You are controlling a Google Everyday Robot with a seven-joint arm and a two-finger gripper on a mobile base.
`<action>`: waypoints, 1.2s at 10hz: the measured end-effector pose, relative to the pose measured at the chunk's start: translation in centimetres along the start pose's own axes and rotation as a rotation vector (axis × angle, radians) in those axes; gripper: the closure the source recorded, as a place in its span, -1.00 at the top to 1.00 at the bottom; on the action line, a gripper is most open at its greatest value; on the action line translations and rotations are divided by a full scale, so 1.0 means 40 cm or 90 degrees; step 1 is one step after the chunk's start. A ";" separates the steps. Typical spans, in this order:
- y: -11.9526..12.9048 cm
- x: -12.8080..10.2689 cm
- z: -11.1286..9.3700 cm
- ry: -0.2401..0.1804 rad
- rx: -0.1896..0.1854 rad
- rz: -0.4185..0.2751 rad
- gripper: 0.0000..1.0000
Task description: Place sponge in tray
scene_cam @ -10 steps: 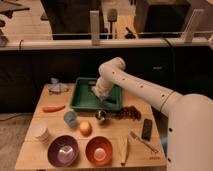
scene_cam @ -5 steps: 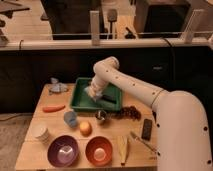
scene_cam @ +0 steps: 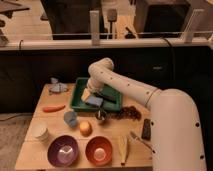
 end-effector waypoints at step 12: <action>-0.005 0.001 0.003 0.000 -0.003 -0.003 0.60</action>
